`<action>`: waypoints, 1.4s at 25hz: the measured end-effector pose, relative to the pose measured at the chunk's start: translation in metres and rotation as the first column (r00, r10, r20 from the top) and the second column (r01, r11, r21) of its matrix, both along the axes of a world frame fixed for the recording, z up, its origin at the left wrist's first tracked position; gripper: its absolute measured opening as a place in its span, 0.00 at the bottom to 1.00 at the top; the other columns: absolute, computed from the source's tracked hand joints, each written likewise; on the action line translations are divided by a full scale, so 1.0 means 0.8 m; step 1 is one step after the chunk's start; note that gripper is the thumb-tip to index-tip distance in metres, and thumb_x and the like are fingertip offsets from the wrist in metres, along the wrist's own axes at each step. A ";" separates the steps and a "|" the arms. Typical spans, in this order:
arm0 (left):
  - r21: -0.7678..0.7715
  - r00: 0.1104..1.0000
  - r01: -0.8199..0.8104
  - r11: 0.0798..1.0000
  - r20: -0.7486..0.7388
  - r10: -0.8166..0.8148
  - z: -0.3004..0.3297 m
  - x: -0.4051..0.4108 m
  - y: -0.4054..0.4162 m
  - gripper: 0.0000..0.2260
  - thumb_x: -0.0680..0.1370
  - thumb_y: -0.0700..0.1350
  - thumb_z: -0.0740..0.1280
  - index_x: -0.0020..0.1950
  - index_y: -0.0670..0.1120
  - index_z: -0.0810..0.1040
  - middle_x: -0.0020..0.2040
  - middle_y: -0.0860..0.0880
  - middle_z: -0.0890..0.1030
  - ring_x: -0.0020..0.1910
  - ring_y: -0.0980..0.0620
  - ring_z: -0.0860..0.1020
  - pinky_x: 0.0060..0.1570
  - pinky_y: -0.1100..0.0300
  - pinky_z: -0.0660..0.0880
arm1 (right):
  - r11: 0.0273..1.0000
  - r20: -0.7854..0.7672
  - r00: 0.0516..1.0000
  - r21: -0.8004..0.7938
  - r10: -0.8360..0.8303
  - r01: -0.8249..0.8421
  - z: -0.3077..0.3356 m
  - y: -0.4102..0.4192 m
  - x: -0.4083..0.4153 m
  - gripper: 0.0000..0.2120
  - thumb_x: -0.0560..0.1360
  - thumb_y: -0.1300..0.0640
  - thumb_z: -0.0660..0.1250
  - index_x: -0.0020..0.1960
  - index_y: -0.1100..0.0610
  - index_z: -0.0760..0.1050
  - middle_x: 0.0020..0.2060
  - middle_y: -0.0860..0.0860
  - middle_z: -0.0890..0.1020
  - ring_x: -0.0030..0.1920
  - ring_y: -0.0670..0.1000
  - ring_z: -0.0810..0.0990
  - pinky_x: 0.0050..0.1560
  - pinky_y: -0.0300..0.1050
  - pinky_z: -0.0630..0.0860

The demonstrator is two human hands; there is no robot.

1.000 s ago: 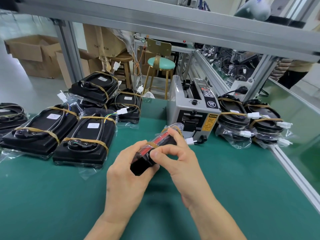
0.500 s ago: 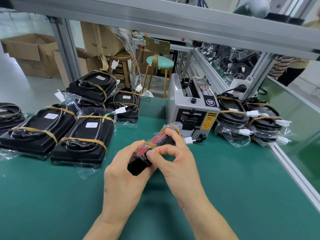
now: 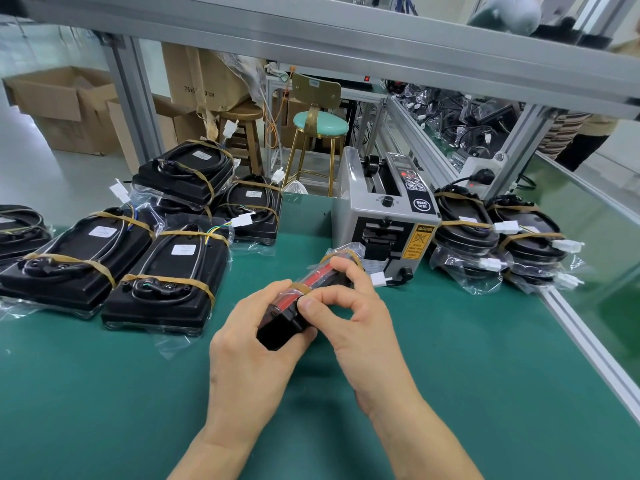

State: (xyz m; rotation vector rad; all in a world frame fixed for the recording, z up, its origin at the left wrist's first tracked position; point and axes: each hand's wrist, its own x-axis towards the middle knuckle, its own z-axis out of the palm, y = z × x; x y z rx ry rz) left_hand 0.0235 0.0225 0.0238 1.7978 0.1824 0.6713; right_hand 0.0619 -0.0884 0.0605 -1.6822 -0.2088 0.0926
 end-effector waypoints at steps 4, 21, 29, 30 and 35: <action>-0.005 1.000 0.001 1.000 -0.008 -0.001 -0.001 0.001 0.001 0.24 0.64 0.39 0.79 0.57 0.53 0.80 0.52 0.56 0.82 0.52 0.57 0.80 0.53 0.66 0.73 | 0.998 -0.036 0.999 0.065 0.002 0.001 0.001 -0.001 0.001 0.07 0.70 0.59 0.74 0.34 0.50 0.84 0.66 0.35 0.69 0.69 0.35 0.63 0.59 0.33 0.62; -0.037 1.000 0.002 0.999 -0.005 -0.002 -0.002 0.000 0.002 0.23 0.64 0.40 0.77 0.56 0.54 0.80 0.52 0.55 0.82 0.51 0.58 0.80 0.52 0.68 0.73 | 0.994 0.067 0.995 -0.084 -0.071 0.076 -0.004 0.009 0.000 0.07 0.67 0.60 0.75 0.35 0.48 0.81 0.63 0.36 0.71 0.66 0.33 0.65 0.60 0.28 0.61; 0.002 1.000 0.003 1.000 0.008 -0.003 0.001 0.001 0.001 0.23 0.64 0.40 0.79 0.55 0.56 0.80 0.51 0.56 0.82 0.51 0.54 0.80 0.54 0.57 0.75 | 0.990 0.055 0.992 0.087 -0.114 0.109 -0.005 -0.003 -0.003 0.09 0.70 0.61 0.74 0.41 0.47 0.81 0.56 0.39 0.76 0.59 0.34 0.72 0.55 0.27 0.66; -0.001 1.000 0.001 1.000 0.014 -0.001 0.001 0.001 0.001 0.23 0.64 0.40 0.79 0.55 0.56 0.80 0.51 0.56 0.82 0.51 0.54 0.80 0.54 0.57 0.75 | 0.992 0.085 0.989 0.047 -0.119 0.116 -0.006 -0.004 -0.007 0.09 0.70 0.60 0.74 0.40 0.46 0.81 0.55 0.36 0.75 0.60 0.35 0.72 0.57 0.27 0.65; 0.007 1.000 -0.007 1.000 0.001 0.007 -0.003 0.004 0.000 0.24 0.65 0.33 0.75 0.56 0.55 0.80 0.51 0.54 0.83 0.52 0.54 0.80 0.56 0.52 0.76 | 0.915 0.513 0.853 -0.292 -0.097 0.280 -0.014 -0.001 -0.021 0.06 0.66 0.53 0.73 0.42 0.44 0.82 0.55 0.38 0.75 0.62 0.38 0.69 0.68 0.52 0.59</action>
